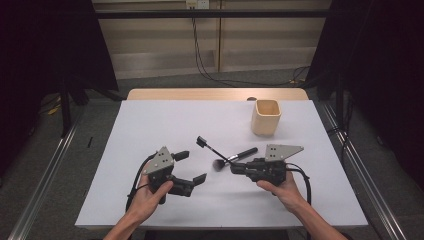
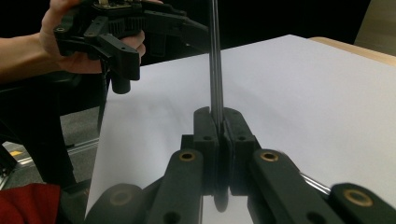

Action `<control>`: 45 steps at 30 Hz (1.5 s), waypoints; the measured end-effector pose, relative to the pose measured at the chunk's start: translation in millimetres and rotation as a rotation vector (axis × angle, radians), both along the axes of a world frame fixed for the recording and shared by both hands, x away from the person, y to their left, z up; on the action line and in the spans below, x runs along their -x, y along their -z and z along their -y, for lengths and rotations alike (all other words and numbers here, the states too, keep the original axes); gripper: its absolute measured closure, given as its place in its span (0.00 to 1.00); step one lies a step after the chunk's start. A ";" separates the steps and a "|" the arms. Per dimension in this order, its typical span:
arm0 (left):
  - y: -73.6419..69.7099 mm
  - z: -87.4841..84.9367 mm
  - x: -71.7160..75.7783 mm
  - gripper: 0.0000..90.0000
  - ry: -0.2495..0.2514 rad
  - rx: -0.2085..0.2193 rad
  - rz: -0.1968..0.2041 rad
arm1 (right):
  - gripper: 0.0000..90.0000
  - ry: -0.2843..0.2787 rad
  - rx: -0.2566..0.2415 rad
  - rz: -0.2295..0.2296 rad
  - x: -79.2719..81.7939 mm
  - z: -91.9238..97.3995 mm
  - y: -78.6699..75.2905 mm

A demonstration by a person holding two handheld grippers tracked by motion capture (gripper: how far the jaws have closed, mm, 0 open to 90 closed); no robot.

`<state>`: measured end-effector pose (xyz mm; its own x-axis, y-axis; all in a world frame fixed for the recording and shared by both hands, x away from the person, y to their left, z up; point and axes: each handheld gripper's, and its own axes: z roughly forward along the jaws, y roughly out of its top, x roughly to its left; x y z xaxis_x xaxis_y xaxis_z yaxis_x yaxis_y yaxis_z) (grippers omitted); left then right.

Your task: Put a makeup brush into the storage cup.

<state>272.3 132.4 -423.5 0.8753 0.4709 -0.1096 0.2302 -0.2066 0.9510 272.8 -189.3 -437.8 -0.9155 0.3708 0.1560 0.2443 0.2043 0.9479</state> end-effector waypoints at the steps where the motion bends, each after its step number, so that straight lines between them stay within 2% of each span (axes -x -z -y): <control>1: -1.0 1.5 -0.6 0.06 0.007 0.002 0.002 | 0.96 0.000 -0.003 -0.002 0.0 -0.1 -0.1; 4: -1.5 10.4 -4.1 0.05 0.030 0.018 -0.003 | 0.96 -0.002 -0.004 -0.005 -0.6 -1.1 -0.4; 6: -1.2 12.9 -5.1 0.05 0.037 0.010 -0.005 | 0.96 -0.004 -0.004 -0.005 -0.8 -1.3 -0.3; 9: -1.0 21.5 -8.2 0.06 0.039 0.000 0.022 | 0.96 -0.005 0.003 -0.013 -1.7 -1.6 0.3; 10: -2.2 26.9 -10.3 0.06 0.033 0.010 0.030 | 0.96 -0.003 0.006 -0.013 -2.6 -1.2 1.0; 13: -5.2 34.9 -15.1 0.13 0.018 0.036 0.023 | 0.96 -0.003 0.005 -0.013 -3.0 -1.2 1.8; 21: -7.7 45.1 -16.9 0.23 0.018 0.061 0.034 | 0.96 0.010 0.008 -0.013 -3.4 0.1 2.3; 25: -8.0 43.7 -16.9 0.30 0.023 0.056 0.035 | 0.96 0.014 0.010 -0.015 -3.6 0.7 3.1; 28: -7.8 43.7 -16.6 0.40 0.029 0.052 0.042 | 0.96 0.015 0.013 -0.015 -4.2 -0.1 3.5; 30: -7.9 44.8 -16.0 0.40 0.028 0.058 0.043 | 0.96 0.008 0.008 -0.018 -4.5 -1.3 4.2; 31: -8.2 45.8 -16.5 0.47 0.034 0.073 0.023 | 0.96 0.008 0.013 -0.017 -4.4 -2.5 4.5; 32: -8.2 45.8 -16.5 0.50 0.034 0.073 0.023 | 0.96 0.008 0.013 -0.017 -4.4 -2.5 4.5; 34: -7.9 46.5 -17.6 0.51 0.034 0.093 0.002 | 0.96 0.004 0.012 -0.015 -3.9 -2.9 4.9; 36: -8.2 46.0 -18.3 0.55 0.027 0.094 -0.003 | 0.96 0.008 0.011 -0.014 -3.5 -2.1 5.1; 37: -8.2 45.1 -19.5 0.58 0.031 0.113 -0.014 | 0.96 0.010 0.011 -0.013 -3.6 -1.7 5.2; 40: -8.6 44.8 -19.3 0.59 0.026 0.115 -0.012 | 0.96 0.019 0.012 -0.016 -3.8 -1.0 5.5; 43: -8.7 43.9 -19.7 0.65 0.028 0.123 -0.021 | 0.96 0.021 0.018 -0.016 -4.3 -1.4 6.6; 45: -8.7 41.9 -21.7 0.70 0.038 0.141 -0.042 | 0.96 0.019 0.017 -0.015 -4.0 -1.8 6.4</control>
